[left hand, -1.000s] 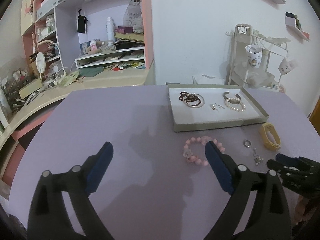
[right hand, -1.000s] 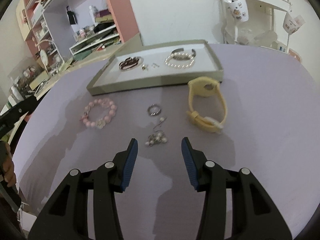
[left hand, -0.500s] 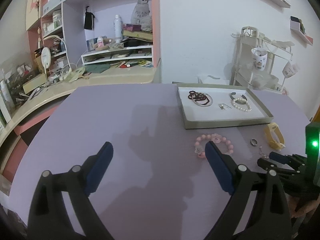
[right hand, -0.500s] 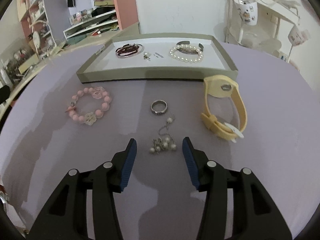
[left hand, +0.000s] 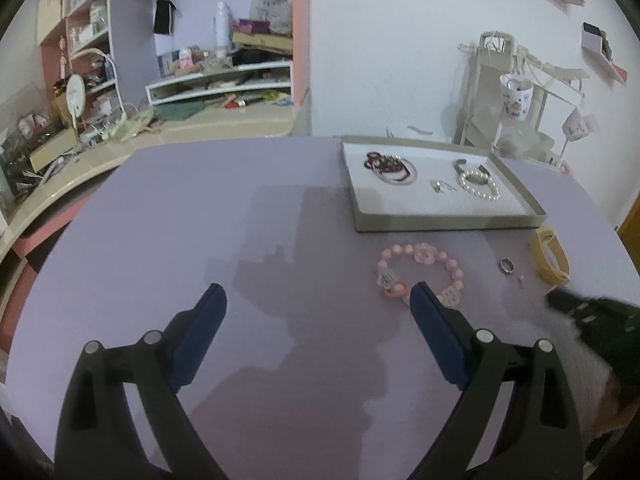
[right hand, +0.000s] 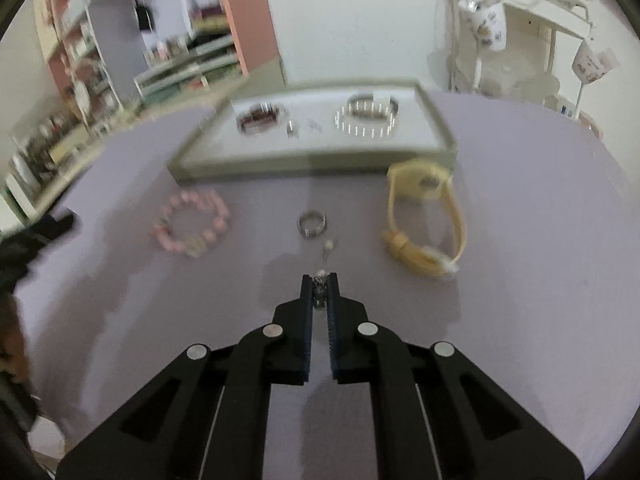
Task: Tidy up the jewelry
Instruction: 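Grasp the pink bead bracelet with the left tool while the right holds the earring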
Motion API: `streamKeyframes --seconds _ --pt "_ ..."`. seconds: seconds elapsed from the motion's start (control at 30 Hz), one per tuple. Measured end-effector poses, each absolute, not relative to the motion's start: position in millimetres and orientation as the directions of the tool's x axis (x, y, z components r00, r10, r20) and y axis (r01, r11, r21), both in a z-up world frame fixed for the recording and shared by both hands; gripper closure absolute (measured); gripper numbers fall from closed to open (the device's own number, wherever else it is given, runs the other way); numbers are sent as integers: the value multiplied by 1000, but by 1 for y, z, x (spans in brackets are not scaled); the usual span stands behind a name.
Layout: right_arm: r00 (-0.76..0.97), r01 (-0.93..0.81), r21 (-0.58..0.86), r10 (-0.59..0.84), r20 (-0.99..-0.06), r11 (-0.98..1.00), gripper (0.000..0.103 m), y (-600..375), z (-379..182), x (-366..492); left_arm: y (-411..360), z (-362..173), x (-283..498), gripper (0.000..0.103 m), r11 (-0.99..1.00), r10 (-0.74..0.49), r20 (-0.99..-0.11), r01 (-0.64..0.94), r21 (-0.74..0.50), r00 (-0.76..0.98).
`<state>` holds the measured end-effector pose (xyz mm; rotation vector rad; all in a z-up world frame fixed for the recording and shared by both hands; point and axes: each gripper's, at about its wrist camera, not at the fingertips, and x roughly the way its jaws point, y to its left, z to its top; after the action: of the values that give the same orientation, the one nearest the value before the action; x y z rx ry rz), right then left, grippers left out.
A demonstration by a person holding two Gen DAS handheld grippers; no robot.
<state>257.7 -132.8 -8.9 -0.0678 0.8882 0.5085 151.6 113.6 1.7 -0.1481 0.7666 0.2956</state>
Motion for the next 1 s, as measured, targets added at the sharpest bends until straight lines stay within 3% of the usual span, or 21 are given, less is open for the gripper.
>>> streamKeyframes --seconds 0.23,0.6,0.63,0.67,0.77,0.9,1.0 --pt "568 -460 217 473 -673 861 96 -159 37 253 104 -11 165 10 952 185 -727 -305 -35 661" --pt "578 -465 242 499 -645 851 96 -166 46 254 83 -32 188 10 959 186 -748 -284 -3 637" --pt "578 -468 243 502 -644 850 96 -167 46 253 82 -34 193 14 957 194 -751 -291 2 631" --pt "577 -470 244 504 -642 848 96 -166 47 253 82 -36 199 25 954 203 -755 -299 10 623" --pt "575 -475 246 509 -640 845 96 -167 47 254 84 -43 215 45 950 209 -774 -312 16 597" --pt "572 -479 248 513 -640 842 96 -167 48 255 88 -52 238 51 940 225 -793 -339 25 566" --pt "567 -486 244 516 -642 839 96 -165 48 256 87 -58 246 72 940 213 -799 -340 11 562"
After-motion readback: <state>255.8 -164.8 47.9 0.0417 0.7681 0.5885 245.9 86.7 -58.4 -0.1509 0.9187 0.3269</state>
